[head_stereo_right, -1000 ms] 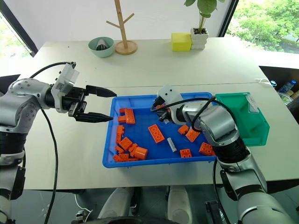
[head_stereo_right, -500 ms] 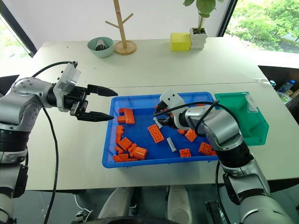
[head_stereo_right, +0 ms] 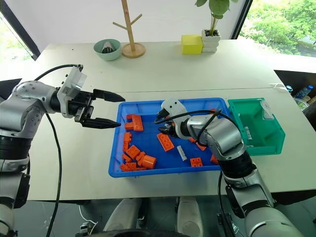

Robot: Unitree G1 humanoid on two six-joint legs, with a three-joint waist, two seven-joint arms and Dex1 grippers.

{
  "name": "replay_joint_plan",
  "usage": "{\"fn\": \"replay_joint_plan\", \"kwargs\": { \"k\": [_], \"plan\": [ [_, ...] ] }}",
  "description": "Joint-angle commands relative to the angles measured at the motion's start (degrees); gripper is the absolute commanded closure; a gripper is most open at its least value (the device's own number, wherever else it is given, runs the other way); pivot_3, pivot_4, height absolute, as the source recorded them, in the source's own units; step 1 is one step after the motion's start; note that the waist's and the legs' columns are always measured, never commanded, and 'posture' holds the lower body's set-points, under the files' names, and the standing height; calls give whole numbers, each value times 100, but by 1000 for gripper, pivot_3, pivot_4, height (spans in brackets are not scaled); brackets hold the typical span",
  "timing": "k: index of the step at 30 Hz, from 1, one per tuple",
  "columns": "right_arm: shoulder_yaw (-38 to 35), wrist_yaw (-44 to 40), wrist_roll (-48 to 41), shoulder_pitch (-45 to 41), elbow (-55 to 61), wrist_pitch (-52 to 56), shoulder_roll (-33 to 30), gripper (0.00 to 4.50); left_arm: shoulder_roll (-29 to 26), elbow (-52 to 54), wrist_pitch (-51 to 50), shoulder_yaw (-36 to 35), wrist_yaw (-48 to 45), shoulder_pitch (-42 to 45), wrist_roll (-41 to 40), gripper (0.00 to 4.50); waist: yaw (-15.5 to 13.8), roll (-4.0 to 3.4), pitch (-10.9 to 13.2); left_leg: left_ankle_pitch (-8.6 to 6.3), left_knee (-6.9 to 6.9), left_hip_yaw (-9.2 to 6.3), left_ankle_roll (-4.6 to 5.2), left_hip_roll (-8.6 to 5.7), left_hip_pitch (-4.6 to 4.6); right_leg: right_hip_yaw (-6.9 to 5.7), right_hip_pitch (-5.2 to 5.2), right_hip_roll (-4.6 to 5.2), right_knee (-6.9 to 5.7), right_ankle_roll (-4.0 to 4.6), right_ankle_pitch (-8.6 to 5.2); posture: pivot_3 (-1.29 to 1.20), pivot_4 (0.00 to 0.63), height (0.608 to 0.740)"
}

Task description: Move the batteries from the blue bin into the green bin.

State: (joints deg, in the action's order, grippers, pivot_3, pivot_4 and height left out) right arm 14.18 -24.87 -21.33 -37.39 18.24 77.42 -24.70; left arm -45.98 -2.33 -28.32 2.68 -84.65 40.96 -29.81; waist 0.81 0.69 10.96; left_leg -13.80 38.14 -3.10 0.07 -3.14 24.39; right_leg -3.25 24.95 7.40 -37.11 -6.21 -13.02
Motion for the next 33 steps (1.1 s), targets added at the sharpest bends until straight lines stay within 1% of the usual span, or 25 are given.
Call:
{"fn": "replay_joint_plan", "kwargs": {
  "k": [1, 6, 12, 15, 17, 18, 21, 24, 26, 28, 29, 32, 33],
  "plan": [
    [-36, -29, 69, 55, -54, -175, -143, 2408, -103, 101, 5, -122, -20, 70, -39, 0, 3, 0, 0, 0, 0, 0, 0, 0, 0, 0, 0, 0, 0, 0, 0, 0, 150, 702],
    [130, -75, 172, 201, -122, -380, -298, 2408, -106, 82, 13, -120, -8, 86, -28, 0, 8, 0, 0, 0, 0, 0, 0, 0, 0, 0, 0, 0, 0, 0, 0, 0, 150, 702],
    [107, -79, 151, 244, -170, -426, -260, 2408, -88, 63, 28, -117, 5, 110, -22, 0, 12, 0, 0, 0, 0, 0, 0, 0, -1, 0, -1, 0, 0, 0, 0, 0, 150, 702],
    [140, -103, 157, 261, -149, -462, -275, 3222, -83, 58, 28, -118, 11, 117, -23, 0, 10, 0, 0, 0, 0, 0, 0, 1, -1, 0, -1, 0, 0, 0, 0, 0, 150, 702],
    [147, -105, 174, 265, -129, -468, -287, 4214, -80, 52, 37, -120, 9, 111, -24, 0, 10, 0, 0, 0, 0, 0, 0, 0, -1, 0, -1, 0, 0, 0, 0, 0, 150, 702],
    [141, -103, 185, 259, -116, -464, -298, 4455, -79, 47, 45, -120, 4, 107, -23, 0, 10, 0, 0, 0, 0, 0, 0, 0, -1, 0, -1, 0, 0, 0, 0, 0, 150, 702],
    [45, -156, 144, 178, 19, -378, -370, 4447, -70, 30, 69, -115, -18, 94, -24, 0, 9, 0, 0, 0, 0, 0, 0, 1, -1, 0, -1, 0, 0, 0, 0, 0, 150, 702],
    [-248, -287, -34, -39, 292, -126, -515, 4447, -41, 30, 82, -87, -37, 103, -25, 0, 2, 0, 0, 0, 0, 0, 0, 1, -1, 0, -1, 0, 0, 0, 0, 0, 150, 702],
    [-719, -361, -225, -212, 464, 161, -636, 4447, -28, 45, 92, -74, -61, 95, -32, 0, -2, -1, 0, 0, 1, 0, 0, 1, 0, 0, 0, 0, 0, 0, 0, 0, 150, 702],
    [-1544, -580, -424, -375, 640, 520, -1218, 4447, -3, 78, 51, -63, -88, 92, -73, 0, -28, -2, 2, 0, 1, 0, 0, 0, 1, 0, 0, 0, 1, 0, 0, 0, 150, 702],
    [-1809, -653, -487, -407, 686, 628, -1452, 4447, 6, 88, 33, -62, -99, 90, -89, 0, -53, -1, 2, 0, 1, -1, 0, -1, 2, 0, 0, 2, 1, 0, 0, 0, 150, 702],
    [-2599, -888, -458, -63, 581, 659, -2600, 4447, 26, 56, 37, -68, -120, 105, -91, 0, -134, 2, 2, -2, 1, 0, 3, -3, 3, -3, -6, 4, 13, -1, 0, 0, 150, 702],
    [-2761, -922, -458, 56, 546, 648, -2828, 4447, 23, 38, 48, -78, -137, 105, -91, 0, -147, 4, 2, -4, 0, 1, 7, -2, 3, -4, -8, 4, 16, -2, -1, 0, 150, 702]
  ]
}}
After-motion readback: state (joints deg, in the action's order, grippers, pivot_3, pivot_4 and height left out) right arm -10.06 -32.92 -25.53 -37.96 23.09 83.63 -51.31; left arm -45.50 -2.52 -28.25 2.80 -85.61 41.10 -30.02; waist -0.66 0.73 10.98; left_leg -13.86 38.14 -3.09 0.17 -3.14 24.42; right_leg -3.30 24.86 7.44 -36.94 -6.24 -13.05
